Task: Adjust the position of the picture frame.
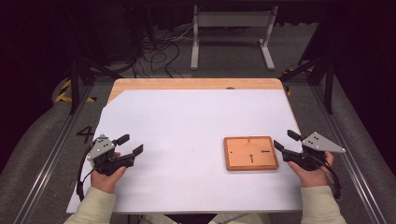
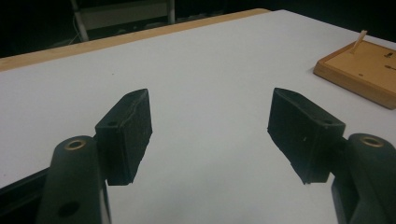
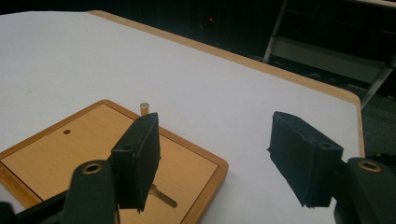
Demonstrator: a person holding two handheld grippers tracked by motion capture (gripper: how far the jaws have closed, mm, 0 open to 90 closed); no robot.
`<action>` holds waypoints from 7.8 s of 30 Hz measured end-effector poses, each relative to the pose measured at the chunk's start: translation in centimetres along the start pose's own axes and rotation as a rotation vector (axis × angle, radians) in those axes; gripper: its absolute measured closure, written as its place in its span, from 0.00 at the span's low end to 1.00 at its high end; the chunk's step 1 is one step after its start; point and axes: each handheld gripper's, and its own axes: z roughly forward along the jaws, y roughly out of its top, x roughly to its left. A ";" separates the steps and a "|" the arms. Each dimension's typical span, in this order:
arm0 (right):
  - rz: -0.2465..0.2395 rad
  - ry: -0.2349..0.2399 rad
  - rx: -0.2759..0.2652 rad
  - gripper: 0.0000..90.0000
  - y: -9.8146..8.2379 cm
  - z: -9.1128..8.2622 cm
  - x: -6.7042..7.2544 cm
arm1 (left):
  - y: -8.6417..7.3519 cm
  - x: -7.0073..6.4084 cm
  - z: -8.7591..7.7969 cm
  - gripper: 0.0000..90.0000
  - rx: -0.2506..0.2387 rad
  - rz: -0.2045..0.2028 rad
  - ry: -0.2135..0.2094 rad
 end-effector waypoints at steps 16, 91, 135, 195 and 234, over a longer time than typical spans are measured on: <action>0.019 -0.029 0.130 0.51 0.6 0.7 -0.6 | -0.1 0.0 0.2 0.34 0.010 -0.001 0.007; -0.107 0.217 0.532 1.00 5.9 13.7 5.7 | 0.1 -0.5 1.2 0.34 0.031 0.011 -0.010; -0.131 0.488 0.597 1.00 4.8 8.8 11.3 | 0.2 -4.7 5.5 1.00 0.394 0.086 -0.311; -0.255 0.660 0.753 1.00 3.5 8.7 15.8 | 3.0 -2.8 7.3 0.89 0.389 -0.093 -0.151; -0.195 0.381 0.623 1.00 12.5 24.7 11.4 | -0.1 -1.1 -0.3 0.63 0.171 -0.016 -0.017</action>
